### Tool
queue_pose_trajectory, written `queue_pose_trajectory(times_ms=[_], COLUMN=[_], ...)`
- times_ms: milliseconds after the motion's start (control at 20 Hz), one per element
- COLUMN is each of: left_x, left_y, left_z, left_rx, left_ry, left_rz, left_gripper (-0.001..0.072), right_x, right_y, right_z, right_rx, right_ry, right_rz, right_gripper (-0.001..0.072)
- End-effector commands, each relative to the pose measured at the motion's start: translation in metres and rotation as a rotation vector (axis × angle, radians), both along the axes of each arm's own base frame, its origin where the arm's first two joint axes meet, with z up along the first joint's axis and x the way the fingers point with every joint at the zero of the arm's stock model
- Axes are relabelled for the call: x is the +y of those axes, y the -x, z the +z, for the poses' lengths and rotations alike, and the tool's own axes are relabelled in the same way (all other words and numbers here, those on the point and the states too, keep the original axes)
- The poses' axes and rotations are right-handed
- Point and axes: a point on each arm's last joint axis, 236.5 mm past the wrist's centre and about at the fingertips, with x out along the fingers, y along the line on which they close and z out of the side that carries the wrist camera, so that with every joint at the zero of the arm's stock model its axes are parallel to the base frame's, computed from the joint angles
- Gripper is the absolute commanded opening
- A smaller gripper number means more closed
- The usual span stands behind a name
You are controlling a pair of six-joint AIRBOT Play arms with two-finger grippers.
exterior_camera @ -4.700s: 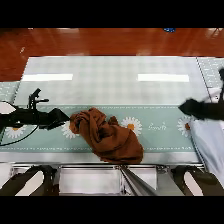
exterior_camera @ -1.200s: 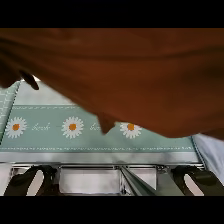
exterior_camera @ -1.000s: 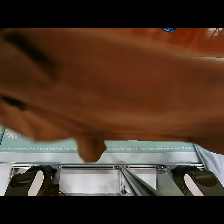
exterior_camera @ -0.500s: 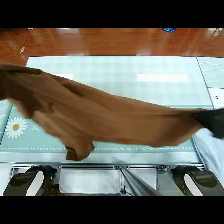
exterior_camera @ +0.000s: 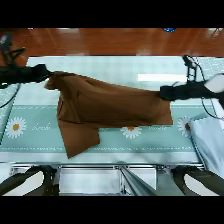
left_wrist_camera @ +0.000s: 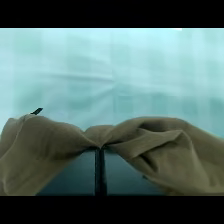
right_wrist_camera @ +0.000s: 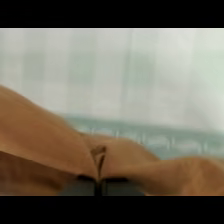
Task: Fold the shirts.
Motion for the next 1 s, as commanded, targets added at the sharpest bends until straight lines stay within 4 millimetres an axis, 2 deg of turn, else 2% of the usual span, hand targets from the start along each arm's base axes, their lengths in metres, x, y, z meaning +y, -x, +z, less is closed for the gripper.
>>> queue_pose_trajectory(times_ms=[0,50,100,150,200,250,300,350,400,450,500,550,600,700,800,850,950], left_x=[0.001,0.001,0.001,0.002,0.008,0.02,0.043,0.075,0.106,0.131,0.15,0.153,0.146,0.131,0.118,0.11,0.094], left_y=[-0.054,-0.062,-0.069,-0.072,-0.071,-0.067,-0.059,-0.048,-0.03,-0.012,0.01,0.031,0.055,0.103,0.144,0.16,0.183], left_z=[-0.054,-0.057,-0.056,-0.051,-0.041,-0.026,-0.01,0.005,0.014,0.018,0.012,-0.002,-0.022,-0.066,-0.102,-0.114,-0.13], left_rx=[0.018,0.022,0.016,0.018,0.023,0.035,0.058,0.092,0.121,0.146,0.185,0.233,0.287,0.382,0.481,0.526,0.576], left_ry=[0.101,0.121,0.122,0.126,0.113,0.114,0.107,0.099,0.089,0.091,0.109,0.161,0.218,0.271,0.341,0.377,0.405], left_rz=[0.13,0.139,0.139,0.127,0.099,0.085,0.09,0.127,0.163,0.199,0.242,0.27,0.28,0.284,0.32,0.321,0.255], left_gripper=[0.0016,0.0096,0.0421,0.051,0.0509,0.0509,0.0508,0.0508,0.0508,0.0508,0.0508,0.0508,0.0508,0.0508,0.0508,0.0508,0.0507], right_x=[-0.003,0.0,0.003,0.003,-0.003,-0.016,-0.036,-0.064,-0.091,-0.121,-0.15,-0.164,-0.164,-0.15,-0.133,-0.123,-0.099], right_y=[-0.079,-0.097,-0.109,-0.116,-0.119,-0.12,-0.117,-0.108,-0.095,-0.077,-0.053,-0.032,-0.014,0.027,0.064,0.08,0.099], right_z=[-0.036,-0.033,-0.027,-0.017,-0.001,0.023,0.047,0.073,0.093,0.102,0.099,0.086,0.07,0.025,-0.011,-0.024,-0.034], right_rx=[-0.047,-0.048,-0.045,-0.04,-0.039,-0.045,-0.05,-0.059,-0.067,-0.058,-0.026,0.008,0.023,0.061,0.104,0.125,0.131], right_ry=[-0.038,-0.084,-0.125,-0.146,-0.151,-0.157,-0.151,-0.139,-0.122,-0.079,-0.014,0.006,-0.003,-0.023,-0.054,-0.073,-0.141], right_rz=[-0.095,-0.12,-0.129,-0.115,-0.097,-0.084,-0.084,-0.101,-0.13,-0.166,-0.217,-0.277,-0.308,-0.359,-0.391,-0.391,-0.359], right_gripper=[0.004,0.0127,0.041,0.0409,0.0409,0.0406,0.0406,0.0405,0.0405,0.0405,0.0402,0.0402,0.0402,0.0402,0.0402,0.0402,0.0402])
